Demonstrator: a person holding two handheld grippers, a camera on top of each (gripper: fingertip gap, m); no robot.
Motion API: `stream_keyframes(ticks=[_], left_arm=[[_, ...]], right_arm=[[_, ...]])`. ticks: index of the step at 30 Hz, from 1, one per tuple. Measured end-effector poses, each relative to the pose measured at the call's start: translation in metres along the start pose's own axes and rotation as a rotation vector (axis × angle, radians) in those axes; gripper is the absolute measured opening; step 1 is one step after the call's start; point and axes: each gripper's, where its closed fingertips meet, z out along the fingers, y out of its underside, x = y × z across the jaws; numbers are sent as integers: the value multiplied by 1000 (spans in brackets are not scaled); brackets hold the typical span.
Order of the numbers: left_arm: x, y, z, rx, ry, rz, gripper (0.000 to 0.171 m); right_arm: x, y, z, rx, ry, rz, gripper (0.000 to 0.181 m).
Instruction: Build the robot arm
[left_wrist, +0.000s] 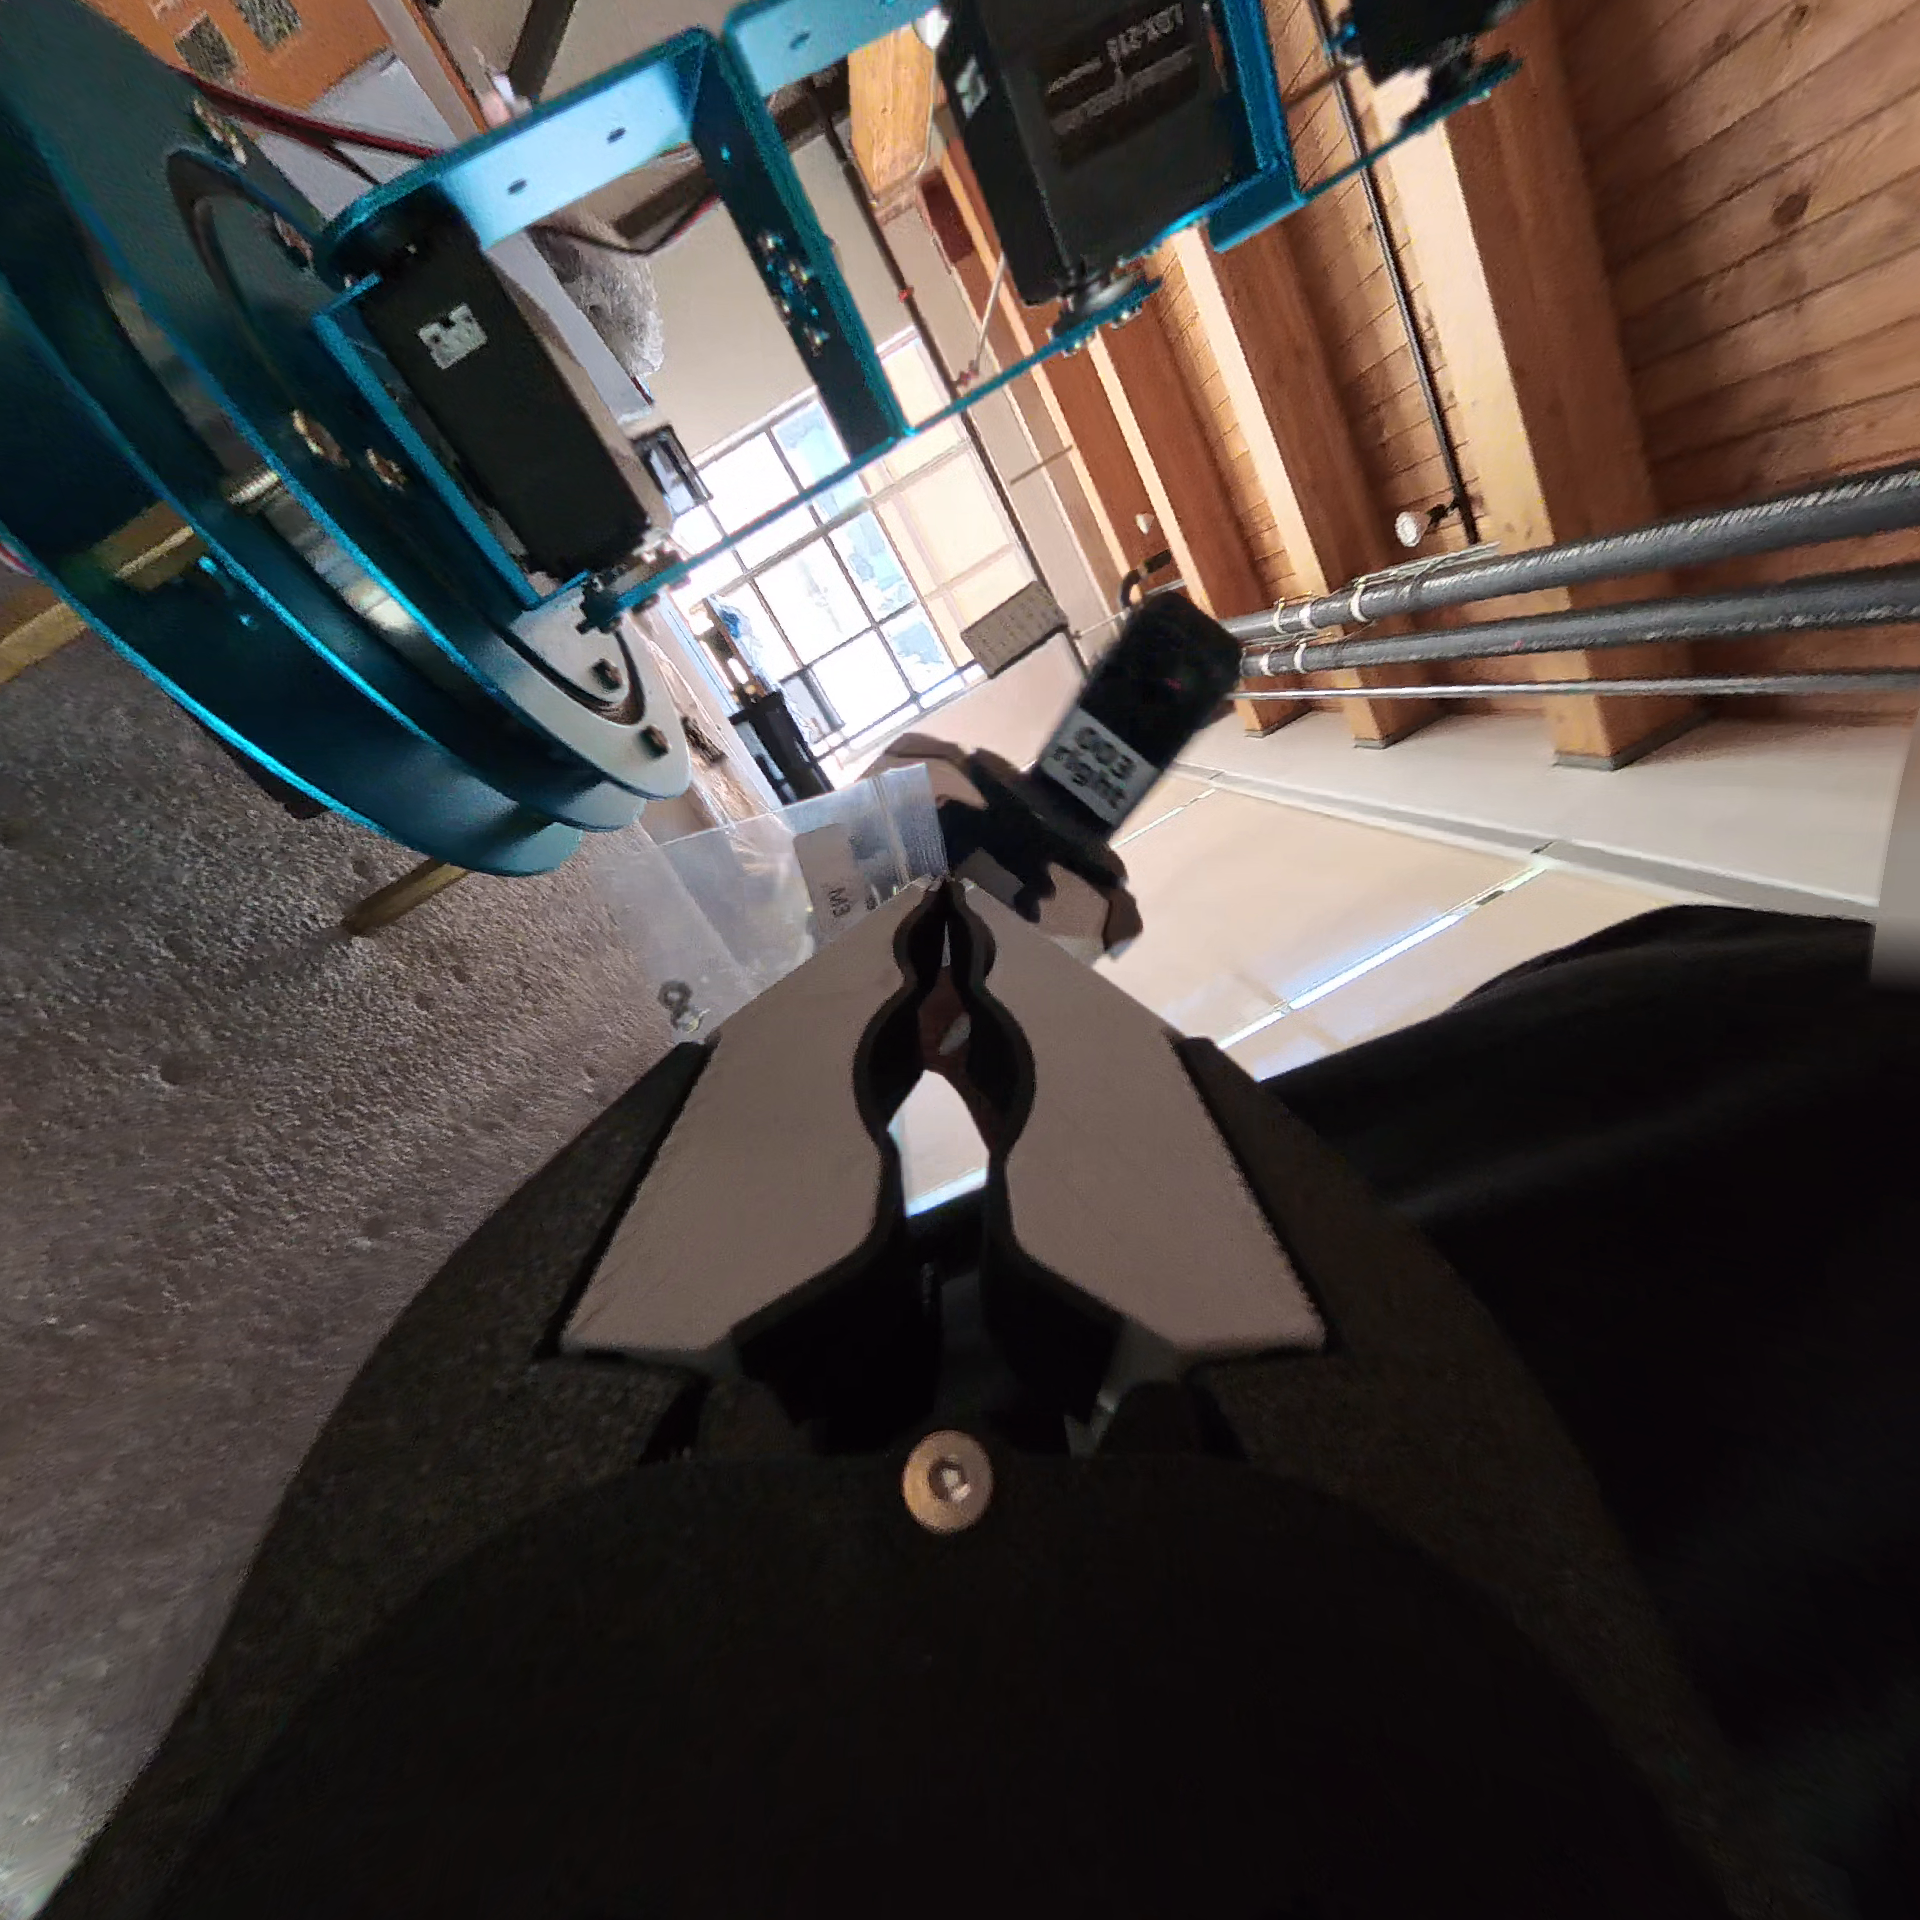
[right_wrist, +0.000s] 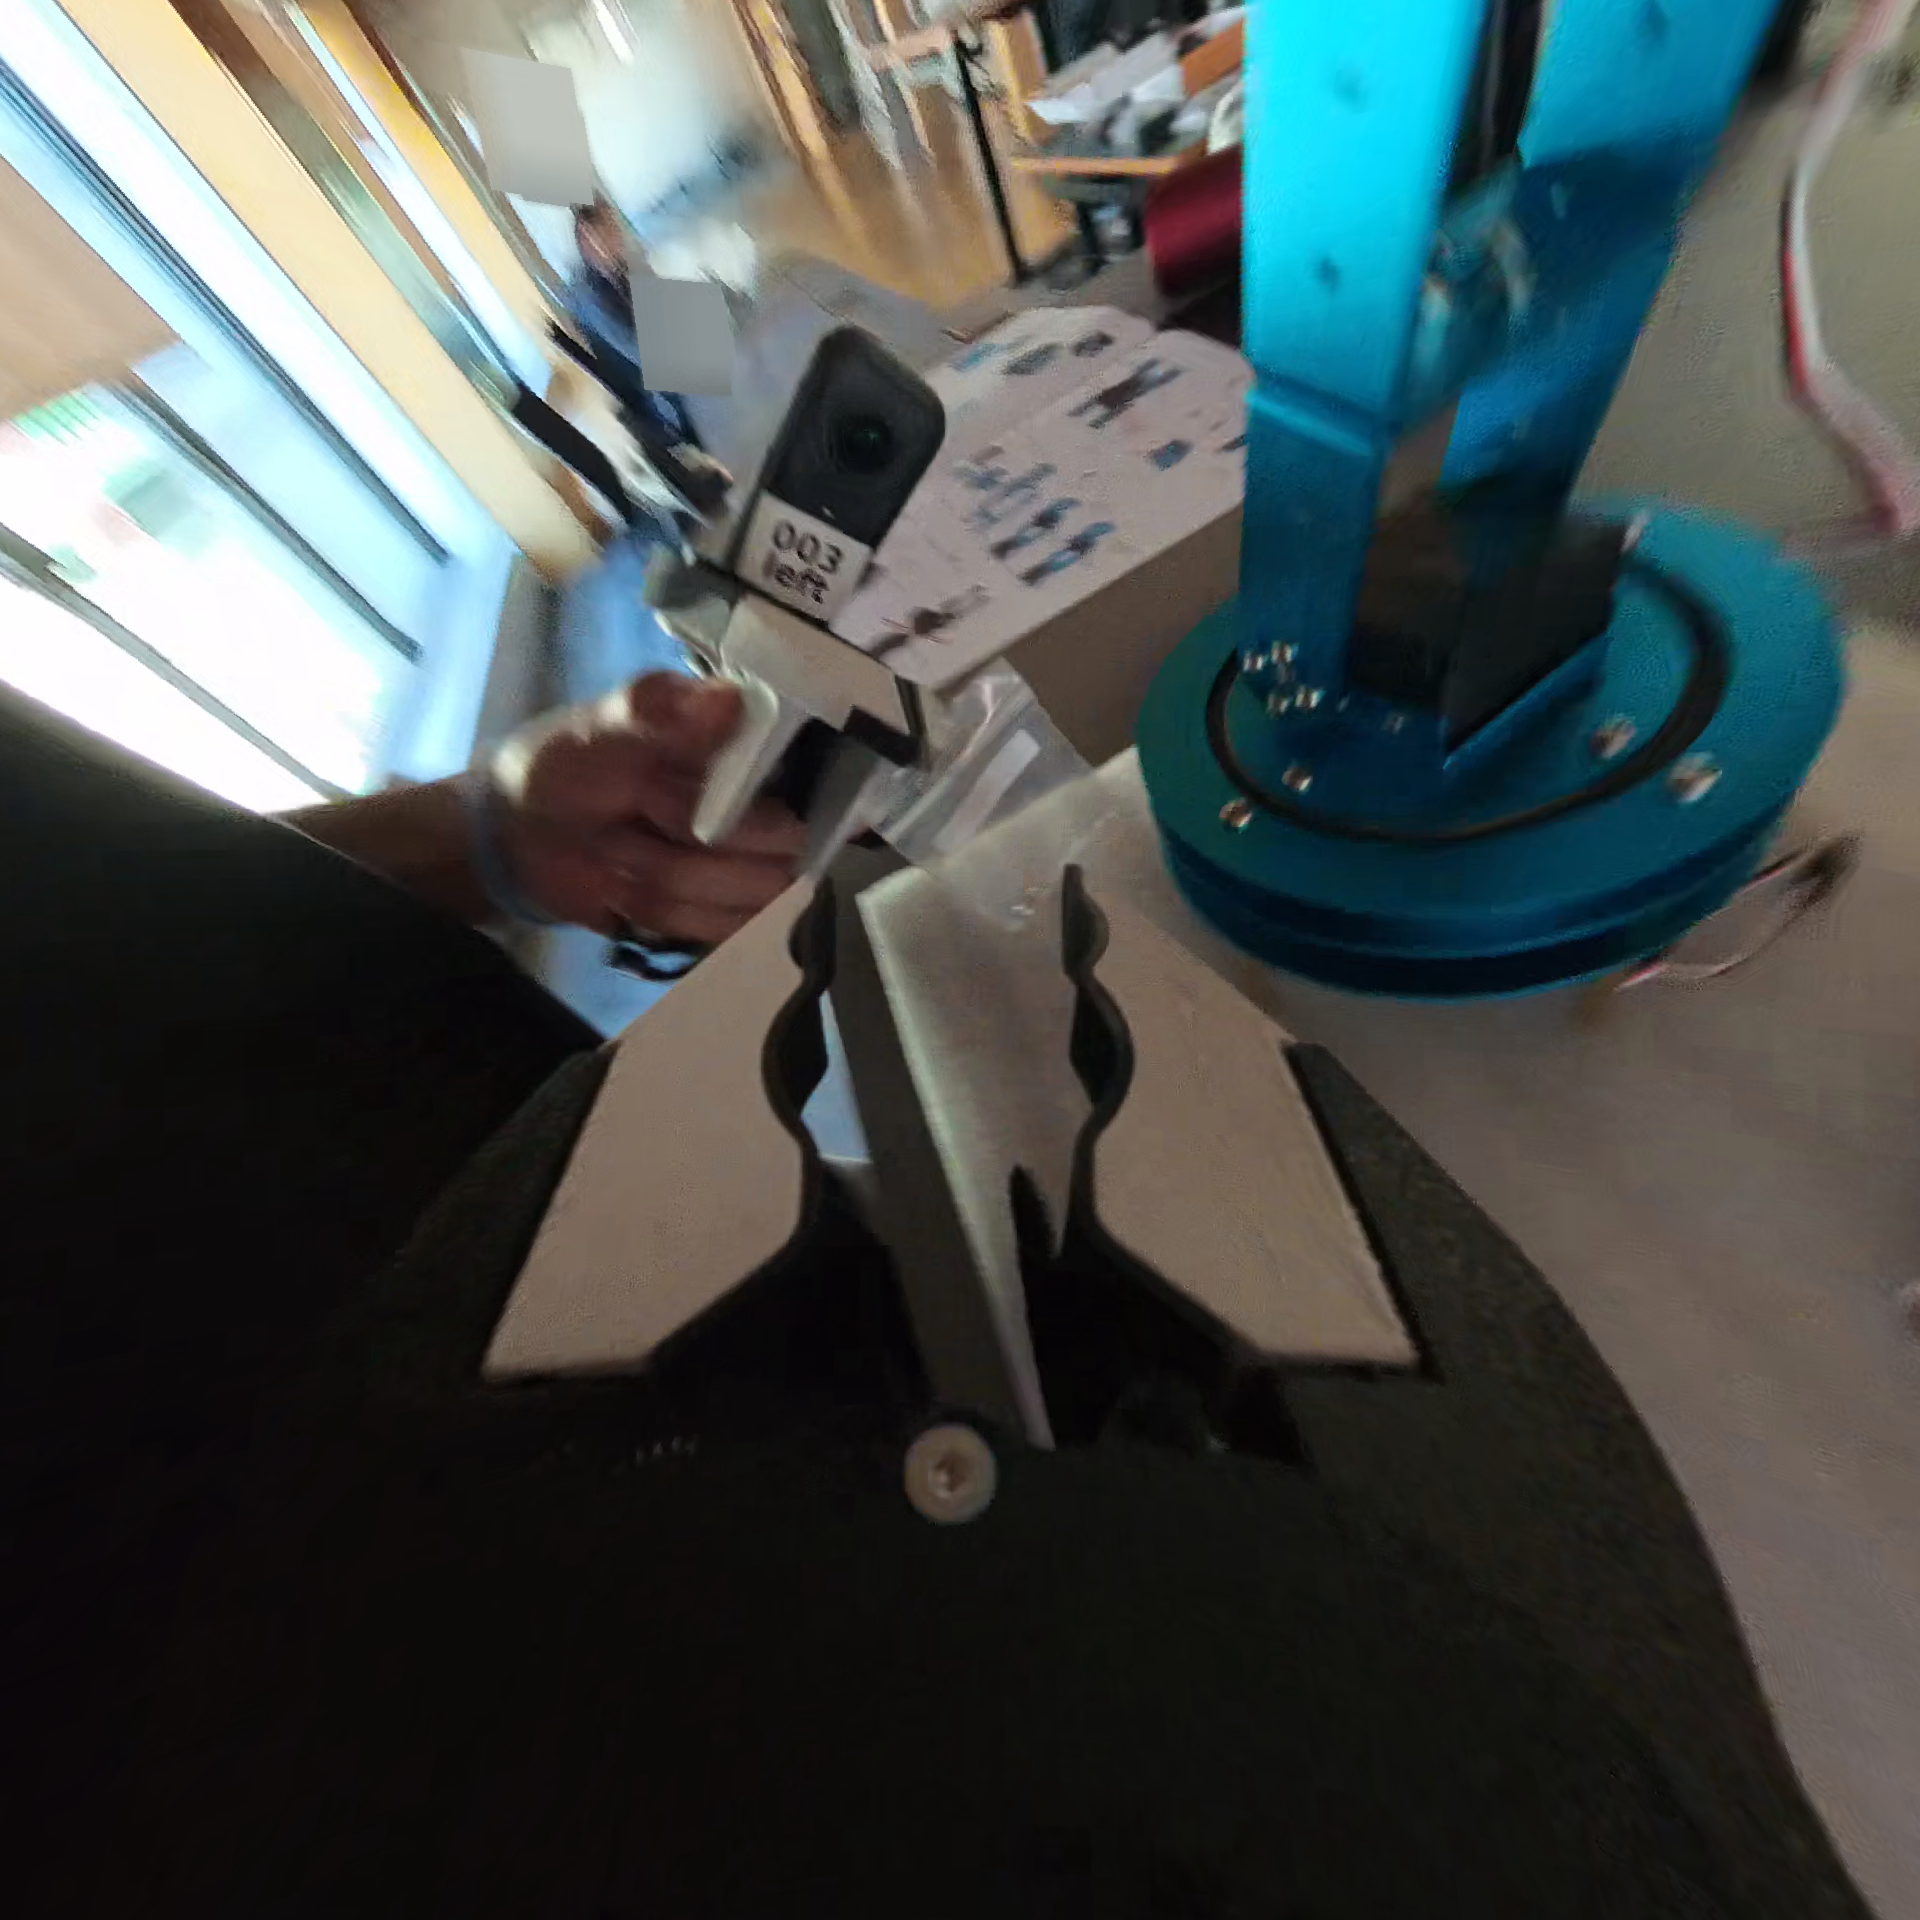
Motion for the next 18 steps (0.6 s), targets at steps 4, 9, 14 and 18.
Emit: stream_keyframes(ticks=[4,9,14,18], left_arm=[[-4,7,5,-79,-32,-100,0],[-3,15,8,-169,-53,-185,0],[2,24,10,-246,-73,-174,0],[1,25,9,-252,-87,-167,0]], right_arm=[[3,-1,3,-92,193,-405,57],[-5,4,12,-140,136,-488,62],[-8,3,14,-123,85,-473,44],[-11,1,11,-109,57,-452,43]])
